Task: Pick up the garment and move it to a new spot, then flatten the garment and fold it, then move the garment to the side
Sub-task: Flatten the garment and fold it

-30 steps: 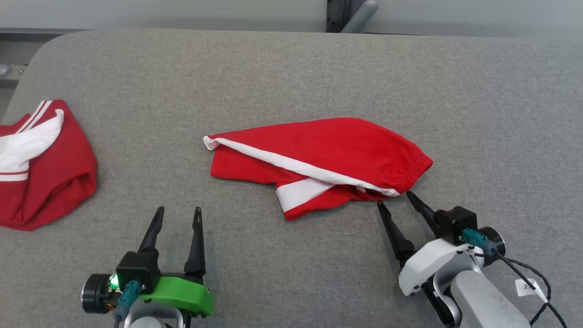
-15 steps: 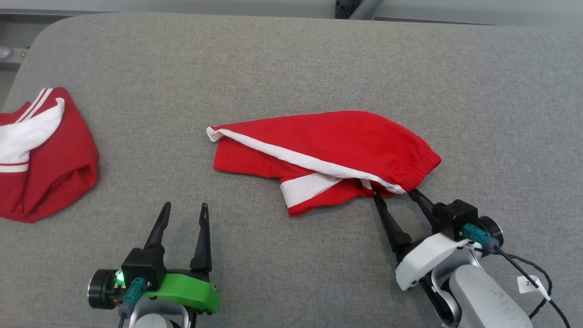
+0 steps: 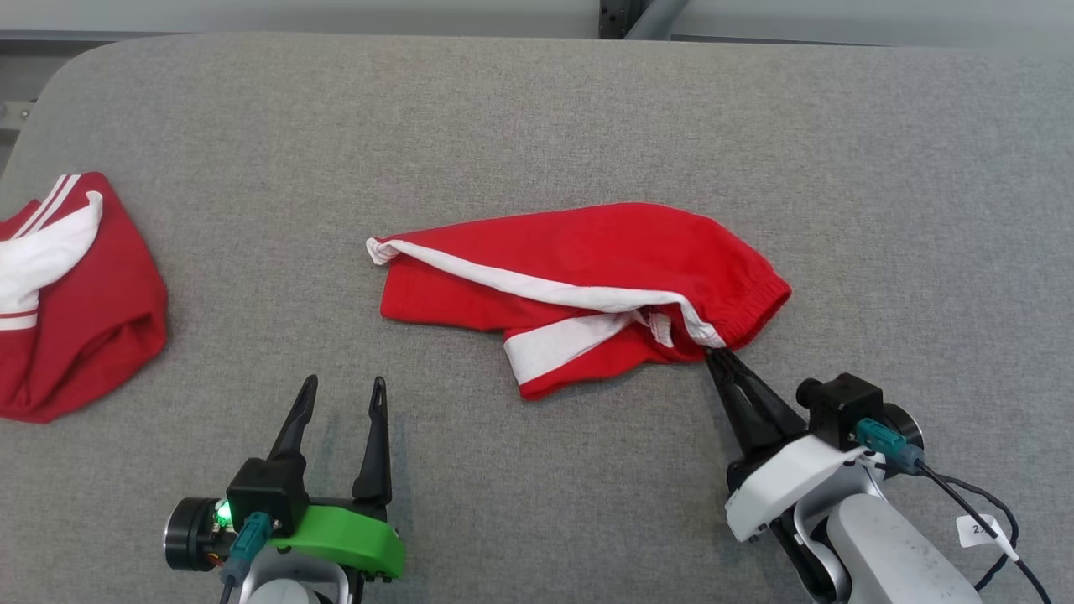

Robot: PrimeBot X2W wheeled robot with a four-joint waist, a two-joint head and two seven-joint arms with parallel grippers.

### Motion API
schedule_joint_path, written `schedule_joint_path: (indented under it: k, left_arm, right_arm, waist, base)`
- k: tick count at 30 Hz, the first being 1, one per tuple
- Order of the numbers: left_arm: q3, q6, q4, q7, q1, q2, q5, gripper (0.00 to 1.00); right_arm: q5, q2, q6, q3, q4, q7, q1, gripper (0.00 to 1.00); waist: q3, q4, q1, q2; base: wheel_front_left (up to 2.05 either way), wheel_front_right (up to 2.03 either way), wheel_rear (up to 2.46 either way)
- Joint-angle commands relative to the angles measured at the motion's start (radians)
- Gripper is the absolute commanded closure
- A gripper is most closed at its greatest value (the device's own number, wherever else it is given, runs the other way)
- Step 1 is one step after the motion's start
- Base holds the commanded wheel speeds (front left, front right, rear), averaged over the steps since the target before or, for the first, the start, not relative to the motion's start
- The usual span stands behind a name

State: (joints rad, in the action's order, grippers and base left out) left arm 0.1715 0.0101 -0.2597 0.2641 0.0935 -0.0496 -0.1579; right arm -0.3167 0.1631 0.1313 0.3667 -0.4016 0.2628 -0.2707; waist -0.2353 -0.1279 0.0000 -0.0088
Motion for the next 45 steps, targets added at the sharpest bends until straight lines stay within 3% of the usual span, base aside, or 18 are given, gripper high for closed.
schedule_joint_path:
  k: [1, 15, 17, 18, 19, 37, 45]
  left_arm:
    - [-0.001, 0.003, 0.003, 0.000, 0.012, -0.002, 0.004, 0.00]
    - [-0.023, 0.008, -0.011, 0.000, 0.022, -0.002, 0.008, 0.00]
    - [-0.021, 0.007, -0.013, 0.001, 0.017, -0.002, 0.007, 0.00]
    - [-0.021, 0.007, -0.013, 0.001, 0.017, -0.002, 0.007, 0.00]
    - [-0.021, 0.007, -0.014, 0.001, 0.013, -0.002, 0.007, 0.00]
    - [-0.144, -0.026, 0.011, 0.000, -0.132, -0.002, 0.032, 0.00]
    - [-0.188, -0.028, 0.016, 0.000, -0.167, -0.002, 0.040, 0.00]
  right_arm:
    - [-0.011, 0.003, -0.001, 0.001, 0.006, 0.003, -0.001, 1.00]
    - [-0.026, 0.019, -0.001, -0.010, 0.030, 0.003, 0.010, 1.00]
    - [-0.027, 0.015, -0.001, -0.007, 0.026, 0.003, 0.013, 0.55]
    - [-0.027, 0.015, -0.001, -0.007, 0.026, 0.003, 0.013, 0.55]
    - [-0.026, 0.013, -0.001, -0.007, 0.022, 0.003, 0.019, 0.00]
    - [0.085, -0.055, -0.001, -0.191, 0.079, 0.003, 0.181, 0.00]
    - [0.113, -0.072, -0.001, -0.245, 0.094, 0.003, 0.227, 0.00]
  waist:
    - [0.000, 0.000, 0.0000, 0.0088]
    - [0.009, 0.054, 0.0000, 0.0088]
    - [0.016, 0.057, 0.0000, 0.0088]
    - [0.016, 0.057, 0.0000, 0.0088]
    - [0.022, 0.059, 0.0000, 0.0088]
    - [0.212, 0.187, 0.0000, 0.0088]
    - [0.236, 0.201, 0.0000, 0.0088]
  base:
    - [0.00, 0.00, 0.00]
    - [0.00, 0.00, 0.00]
    - [0.00, 0.00, 0.00]
    - [0.00, 0.00, 0.00]
    - [0.00, 0.00, 0.00]
    - [0.00, 0.00, 0.00]
    - [0.00, 0.00, 0.00]
